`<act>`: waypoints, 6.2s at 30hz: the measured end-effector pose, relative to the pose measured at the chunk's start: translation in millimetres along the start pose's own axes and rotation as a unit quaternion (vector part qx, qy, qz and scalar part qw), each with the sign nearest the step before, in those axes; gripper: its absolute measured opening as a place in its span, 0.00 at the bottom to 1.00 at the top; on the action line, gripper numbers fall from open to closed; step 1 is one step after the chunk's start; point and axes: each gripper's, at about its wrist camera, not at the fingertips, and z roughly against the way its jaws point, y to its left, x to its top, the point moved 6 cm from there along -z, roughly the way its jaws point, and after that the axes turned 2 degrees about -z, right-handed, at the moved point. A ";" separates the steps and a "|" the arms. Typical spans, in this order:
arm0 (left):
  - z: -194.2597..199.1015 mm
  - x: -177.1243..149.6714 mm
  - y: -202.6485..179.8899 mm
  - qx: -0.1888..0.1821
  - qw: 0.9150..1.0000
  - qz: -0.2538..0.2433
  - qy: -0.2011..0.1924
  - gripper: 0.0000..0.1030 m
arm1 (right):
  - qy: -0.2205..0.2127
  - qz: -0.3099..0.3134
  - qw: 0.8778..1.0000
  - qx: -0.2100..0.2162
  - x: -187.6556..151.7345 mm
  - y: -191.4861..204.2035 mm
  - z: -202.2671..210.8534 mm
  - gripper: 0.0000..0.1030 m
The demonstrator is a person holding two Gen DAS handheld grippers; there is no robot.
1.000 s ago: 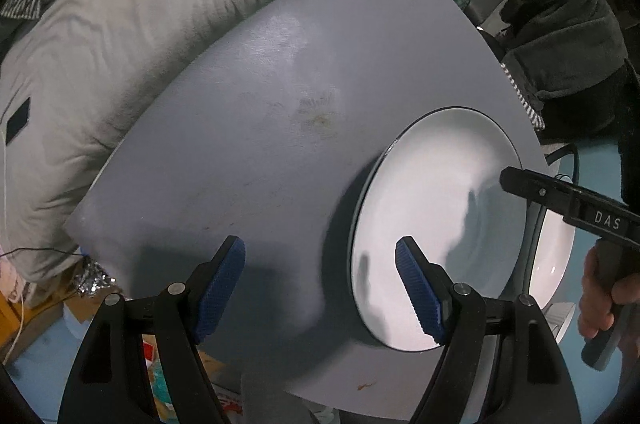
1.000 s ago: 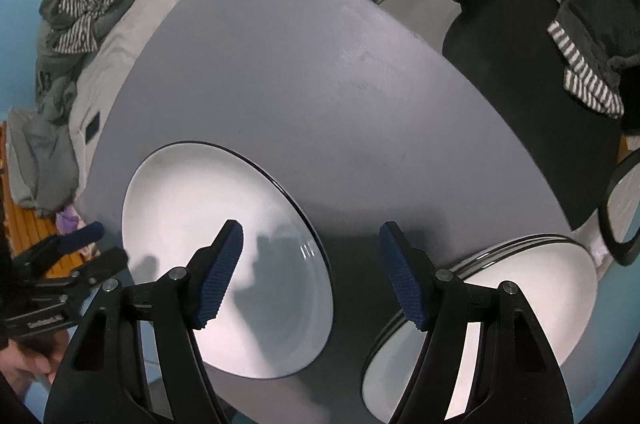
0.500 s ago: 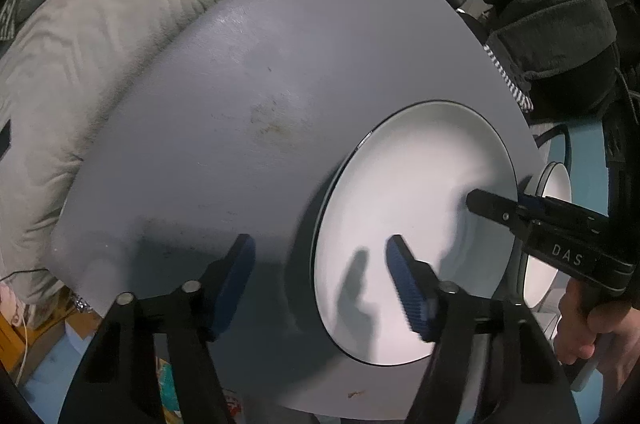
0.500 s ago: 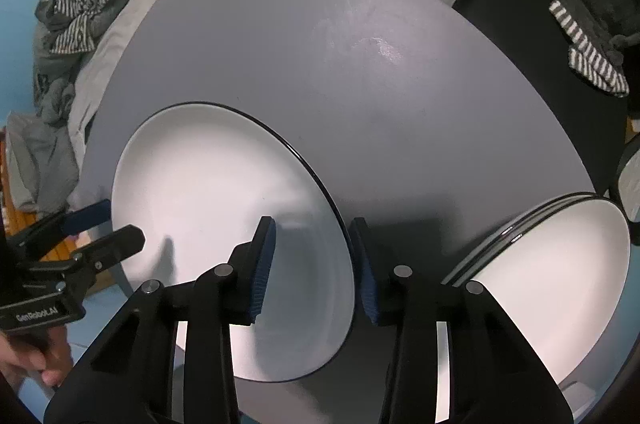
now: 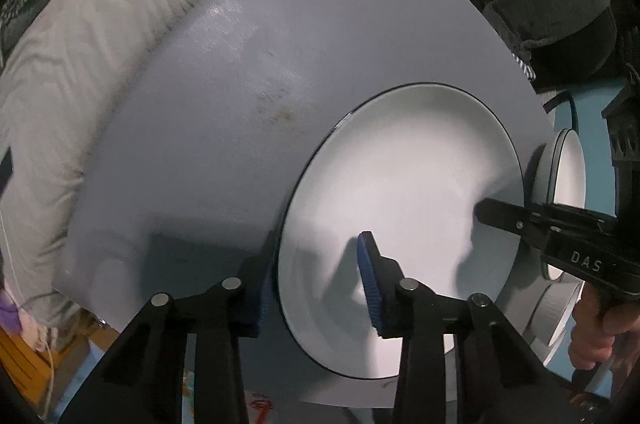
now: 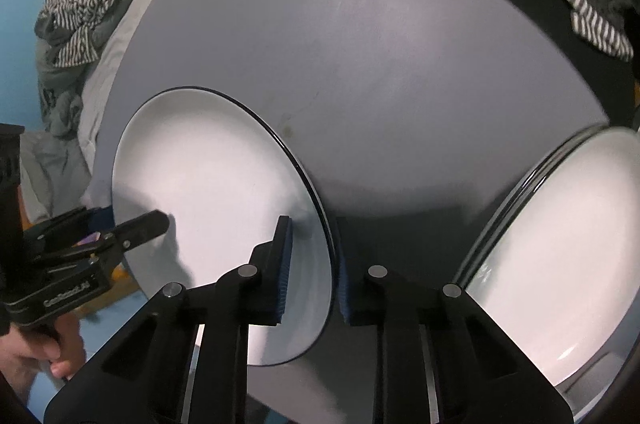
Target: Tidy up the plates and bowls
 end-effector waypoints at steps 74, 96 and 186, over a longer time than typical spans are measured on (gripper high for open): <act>28.7 21.8 -187.7 -0.080 0.978 -0.190 0.030 0.18 | -0.123 -0.171 0.977 0.027 -70.6 -125.8 117.9 0.15; -6.2 29.5 -225.2 -0.029 0.980 -0.190 0.054 0.18 | -0.095 -0.205 0.974 0.030 -64.0 -189.5 106.5 0.16; 237.9 -69.2 -276.0 -0.040 0.918 -0.357 -0.166 0.77 | -0.343 -0.240 0.893 -0.164 -193.3 -88.4 347.6 0.70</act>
